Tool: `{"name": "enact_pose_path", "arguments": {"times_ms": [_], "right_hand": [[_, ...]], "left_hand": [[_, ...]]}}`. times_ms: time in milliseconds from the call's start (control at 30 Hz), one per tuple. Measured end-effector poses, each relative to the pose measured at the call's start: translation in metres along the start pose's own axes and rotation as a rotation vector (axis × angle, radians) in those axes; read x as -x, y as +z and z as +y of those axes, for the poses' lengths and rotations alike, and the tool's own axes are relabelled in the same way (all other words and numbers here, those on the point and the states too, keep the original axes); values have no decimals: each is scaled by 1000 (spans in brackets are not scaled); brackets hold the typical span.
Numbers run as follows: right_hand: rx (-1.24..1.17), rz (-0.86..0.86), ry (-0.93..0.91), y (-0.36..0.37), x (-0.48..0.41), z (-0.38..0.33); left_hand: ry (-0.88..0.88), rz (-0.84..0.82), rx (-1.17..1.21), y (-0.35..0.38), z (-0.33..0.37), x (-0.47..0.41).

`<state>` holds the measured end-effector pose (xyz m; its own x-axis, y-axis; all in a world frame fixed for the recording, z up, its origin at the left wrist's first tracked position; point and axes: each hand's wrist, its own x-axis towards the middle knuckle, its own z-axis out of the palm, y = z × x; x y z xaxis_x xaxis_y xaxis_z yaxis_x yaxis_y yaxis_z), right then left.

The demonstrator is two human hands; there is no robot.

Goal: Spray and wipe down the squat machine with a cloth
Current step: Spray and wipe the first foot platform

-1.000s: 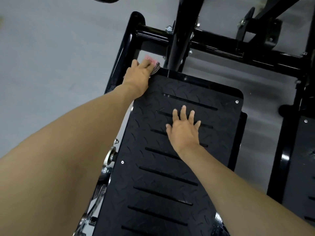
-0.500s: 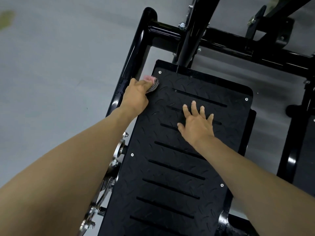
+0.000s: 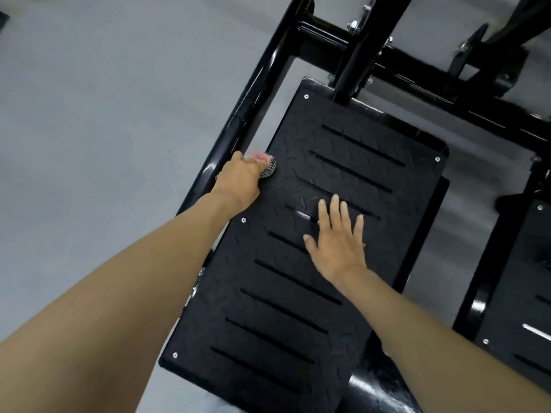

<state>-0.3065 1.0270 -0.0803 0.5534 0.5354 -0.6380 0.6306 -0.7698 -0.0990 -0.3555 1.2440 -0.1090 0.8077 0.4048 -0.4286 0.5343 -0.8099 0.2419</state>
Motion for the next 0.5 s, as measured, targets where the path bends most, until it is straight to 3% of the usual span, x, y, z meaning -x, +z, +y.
{"name": "enact_pose_path", "arguments": {"times_ms": [500], "right_hand": [[-2, -136, -114, 99, 104, -90]], "left_hand": [[-78, 11, 67, 37, -19, 105]]}}
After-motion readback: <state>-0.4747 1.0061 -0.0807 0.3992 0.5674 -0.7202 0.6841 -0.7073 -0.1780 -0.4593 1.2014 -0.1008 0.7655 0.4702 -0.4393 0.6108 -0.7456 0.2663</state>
